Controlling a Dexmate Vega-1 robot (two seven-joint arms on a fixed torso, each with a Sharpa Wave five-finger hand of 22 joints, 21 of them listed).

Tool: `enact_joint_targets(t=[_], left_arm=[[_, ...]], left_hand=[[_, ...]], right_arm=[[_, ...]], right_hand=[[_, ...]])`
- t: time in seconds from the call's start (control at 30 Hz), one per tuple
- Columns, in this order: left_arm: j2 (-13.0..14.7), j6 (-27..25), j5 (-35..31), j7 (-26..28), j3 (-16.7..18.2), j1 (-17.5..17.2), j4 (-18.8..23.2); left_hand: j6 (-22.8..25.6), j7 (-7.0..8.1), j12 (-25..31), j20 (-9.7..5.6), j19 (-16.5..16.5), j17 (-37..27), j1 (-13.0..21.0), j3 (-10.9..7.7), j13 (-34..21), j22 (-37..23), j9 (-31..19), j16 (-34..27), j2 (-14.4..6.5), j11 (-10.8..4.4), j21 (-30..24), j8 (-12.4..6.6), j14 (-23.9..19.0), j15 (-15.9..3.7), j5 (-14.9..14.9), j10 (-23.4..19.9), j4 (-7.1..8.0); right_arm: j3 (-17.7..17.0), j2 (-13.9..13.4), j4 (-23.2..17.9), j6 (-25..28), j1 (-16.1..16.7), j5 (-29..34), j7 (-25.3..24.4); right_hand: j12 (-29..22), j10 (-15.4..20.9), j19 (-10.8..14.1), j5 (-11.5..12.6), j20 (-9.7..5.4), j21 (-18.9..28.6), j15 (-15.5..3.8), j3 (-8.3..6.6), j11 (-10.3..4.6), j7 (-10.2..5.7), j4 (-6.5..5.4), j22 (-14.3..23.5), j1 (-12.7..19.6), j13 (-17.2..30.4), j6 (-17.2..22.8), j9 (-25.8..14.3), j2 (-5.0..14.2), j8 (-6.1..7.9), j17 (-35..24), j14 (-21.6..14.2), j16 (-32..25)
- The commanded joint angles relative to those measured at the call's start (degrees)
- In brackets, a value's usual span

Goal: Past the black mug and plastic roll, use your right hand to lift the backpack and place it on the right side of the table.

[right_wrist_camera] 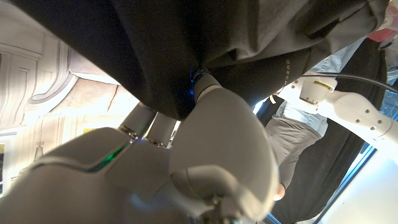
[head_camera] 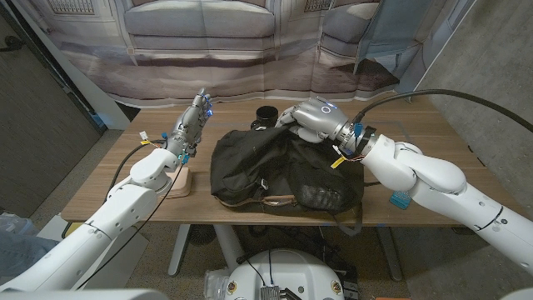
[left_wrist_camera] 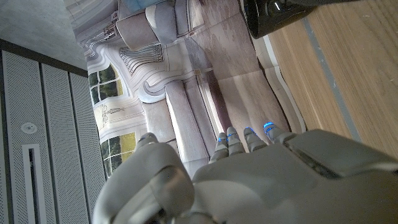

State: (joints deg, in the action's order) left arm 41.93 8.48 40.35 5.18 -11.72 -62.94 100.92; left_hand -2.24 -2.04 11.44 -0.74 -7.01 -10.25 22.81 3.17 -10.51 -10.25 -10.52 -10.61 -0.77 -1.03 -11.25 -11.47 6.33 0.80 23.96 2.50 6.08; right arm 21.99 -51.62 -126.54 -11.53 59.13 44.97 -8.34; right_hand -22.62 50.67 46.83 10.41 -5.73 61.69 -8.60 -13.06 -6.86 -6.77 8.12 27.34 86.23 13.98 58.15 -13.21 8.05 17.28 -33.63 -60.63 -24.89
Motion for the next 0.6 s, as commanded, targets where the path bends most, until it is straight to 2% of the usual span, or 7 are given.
enact_joint_targets(t=[0.03,0.6], left_arm=[[-0.19,0.33,0.24,-0.3,0.06,-0.05,-0.3],[0.18,0.72,0.41,-0.32,0.81,-0.78,-0.12]], left_hand=[[-0.13,-0.23,0.05,0.06,-0.28,-0.24,0.2,0.33,-0.12,-0.12,-0.2,-0.1,-0.54,0.1,-0.18,0.21,0.33,0.06,0.39,0.3,0.04],[-0.09,-0.25,0.04,-0.01,-0.24,-0.24,0.27,0.57,-0.12,-0.12,-0.2,-0.1,-0.63,0.13,-0.21,0.19,0.35,0.07,0.39,0.32,0.05]], right_arm=[[-1.77,0.49,-0.75,0.98,-0.45,-2.31,1.1],[-2.22,1.49,-1.06,2.91,-1.84,-3.75,2.47]], right_hand=[[0.16,0.59,0.66,0.37,-7.57,0.45,-4.25,-0.61,-0.07,0.09,-0.08,0.09,-0.19,0.38,0.45,-0.27,0.55,-0.36,-0.33,-2.23,-0.24],[0.32,0.95,0.57,0.37,-7.56,0.68,-4.23,-0.84,0.09,-0.03,-0.16,-0.22,-0.56,0.5,0.51,-0.38,0.56,-0.55,-0.59,-2.52,-0.18]])
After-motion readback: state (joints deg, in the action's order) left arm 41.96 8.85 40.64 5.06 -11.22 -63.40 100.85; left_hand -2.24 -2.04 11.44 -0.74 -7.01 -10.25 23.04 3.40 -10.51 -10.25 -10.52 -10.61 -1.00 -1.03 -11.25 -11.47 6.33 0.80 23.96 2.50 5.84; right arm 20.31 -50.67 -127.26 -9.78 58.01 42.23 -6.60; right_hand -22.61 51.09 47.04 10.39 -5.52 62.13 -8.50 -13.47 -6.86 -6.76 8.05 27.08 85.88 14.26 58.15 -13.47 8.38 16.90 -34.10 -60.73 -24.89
